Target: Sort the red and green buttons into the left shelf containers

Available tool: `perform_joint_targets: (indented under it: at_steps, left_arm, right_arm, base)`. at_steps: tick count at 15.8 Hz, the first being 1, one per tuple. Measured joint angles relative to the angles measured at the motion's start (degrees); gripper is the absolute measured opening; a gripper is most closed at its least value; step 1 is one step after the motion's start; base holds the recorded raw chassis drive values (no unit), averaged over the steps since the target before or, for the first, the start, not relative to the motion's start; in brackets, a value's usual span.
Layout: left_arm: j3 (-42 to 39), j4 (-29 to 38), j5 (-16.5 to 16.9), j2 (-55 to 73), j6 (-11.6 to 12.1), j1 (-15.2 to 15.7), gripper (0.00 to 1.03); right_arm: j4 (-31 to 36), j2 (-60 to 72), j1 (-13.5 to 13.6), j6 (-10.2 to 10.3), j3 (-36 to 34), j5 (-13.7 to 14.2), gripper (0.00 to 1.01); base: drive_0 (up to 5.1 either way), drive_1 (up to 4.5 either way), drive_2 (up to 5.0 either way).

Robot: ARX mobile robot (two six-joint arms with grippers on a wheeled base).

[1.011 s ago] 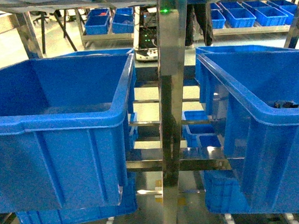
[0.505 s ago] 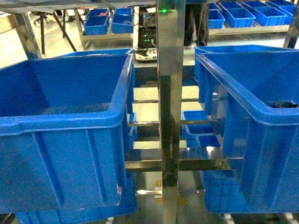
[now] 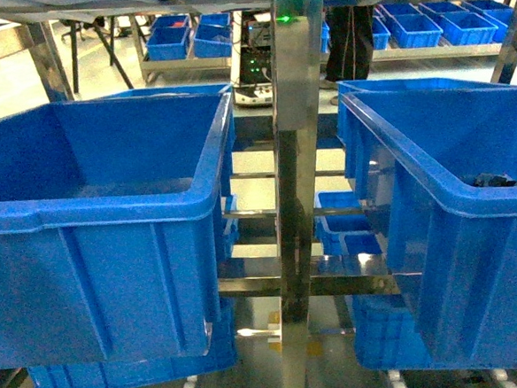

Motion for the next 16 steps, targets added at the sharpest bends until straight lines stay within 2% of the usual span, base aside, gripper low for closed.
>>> perform_joint_targets:
  at_steps: [1,2,7,8,11,16]
  left_arm:
    - [0.00,-0.02,-0.02,0.00,-0.02,0.00,0.09]
    - [0.00,0.00,-0.02,0.00,-0.02,0.00,0.26]
    - [0.00,0.00,-0.02,0.00,-0.02,0.00,0.96]
    - [0.00,-0.02,-0.02,0.00,0.07,0.00,1.00]
    - [0.00,0.00,-0.02,0.00,0.04,0.00,0.97]
    - [0.00,-0.02,-0.02,0.00,0.04,0.00,0.98]
  right_arm:
    - [0.00,0.00,0.00,0.00,0.00,0.00,0.13]
    - [0.00,0.00,0.00,0.00,0.00,0.00,0.30]
    - [0.00,0.00,0.00,0.04,0.00,0.00,1.00]
    - [0.00,0.00,0.00,0.04,0.00,0.00,0.99]
    - [0.00,0.00,0.00,0.04,0.00,0.00,0.97]
    - [0.00,0.00,0.00,0.04,0.00,0.00,0.98]
  base:
    - [0.0,0.00,0.0]
    - [0.0,0.00,0.0]
    - [0.0,0.00,0.0]
    - [0.0,0.00,0.0]
    - [0.0,0.00,0.0]
    - [0.0,0.00,0.0]
